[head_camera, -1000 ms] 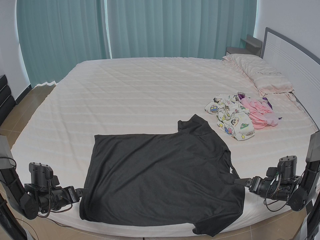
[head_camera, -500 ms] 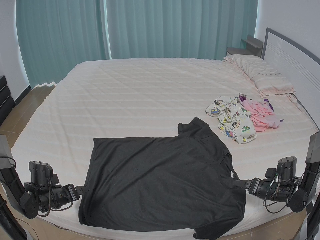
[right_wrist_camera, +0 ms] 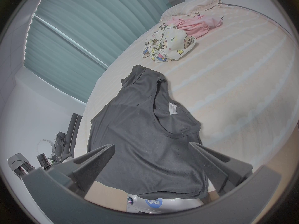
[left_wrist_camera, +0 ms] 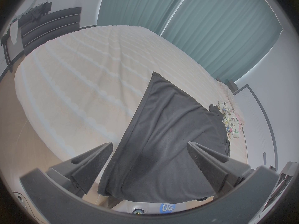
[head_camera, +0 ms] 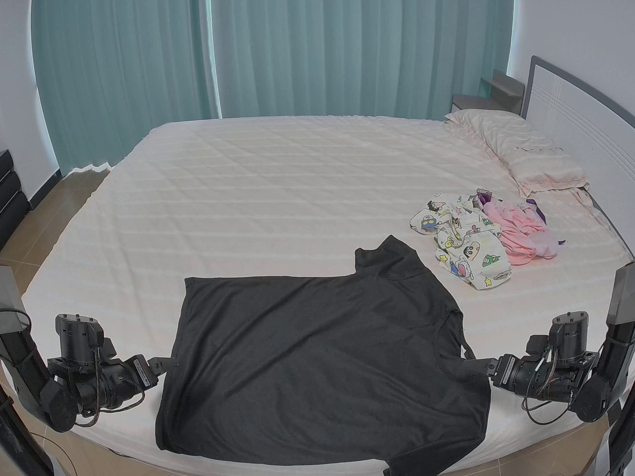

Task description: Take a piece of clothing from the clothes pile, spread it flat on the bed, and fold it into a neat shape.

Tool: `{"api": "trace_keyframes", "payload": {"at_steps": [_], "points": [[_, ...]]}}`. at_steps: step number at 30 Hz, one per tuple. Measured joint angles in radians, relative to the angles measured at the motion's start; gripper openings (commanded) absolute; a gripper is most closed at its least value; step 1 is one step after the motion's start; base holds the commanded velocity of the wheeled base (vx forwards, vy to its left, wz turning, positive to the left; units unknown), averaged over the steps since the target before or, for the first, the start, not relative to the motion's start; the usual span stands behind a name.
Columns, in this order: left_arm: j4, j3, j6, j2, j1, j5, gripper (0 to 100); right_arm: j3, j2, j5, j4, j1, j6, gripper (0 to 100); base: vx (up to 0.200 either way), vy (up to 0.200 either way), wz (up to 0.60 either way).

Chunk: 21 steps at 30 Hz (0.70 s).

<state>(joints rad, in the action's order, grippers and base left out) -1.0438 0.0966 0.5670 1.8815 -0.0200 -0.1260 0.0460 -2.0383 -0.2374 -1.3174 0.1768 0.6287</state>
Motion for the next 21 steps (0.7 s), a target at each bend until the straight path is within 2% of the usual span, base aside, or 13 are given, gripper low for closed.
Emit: {"api": "trace_keyframes", "payload": {"at_steps": [9, 18, 21], "points": [[0.000, 0.011, 0.003, 0.009, 0.006, 0.000, 100, -0.001, 0.002, 0.000, 0.000, 0.003, 0.000, 100, 0.000, 0.200, 0.00], [0.000, 0.019, 0.007, 0.019, 0.009, 0.000, 100, -0.006, 0.002, 0.000, -0.001, 0.006, 0.000, 100, 0.000, 0.000, 0.00], [0.000, 0.020, 0.009, 0.022, 0.009, 0.000, 100, -0.006, 0.002, 0.000, -0.001, 0.010, 0.001, 100, 0.200, 0.000, 0.00]]}}
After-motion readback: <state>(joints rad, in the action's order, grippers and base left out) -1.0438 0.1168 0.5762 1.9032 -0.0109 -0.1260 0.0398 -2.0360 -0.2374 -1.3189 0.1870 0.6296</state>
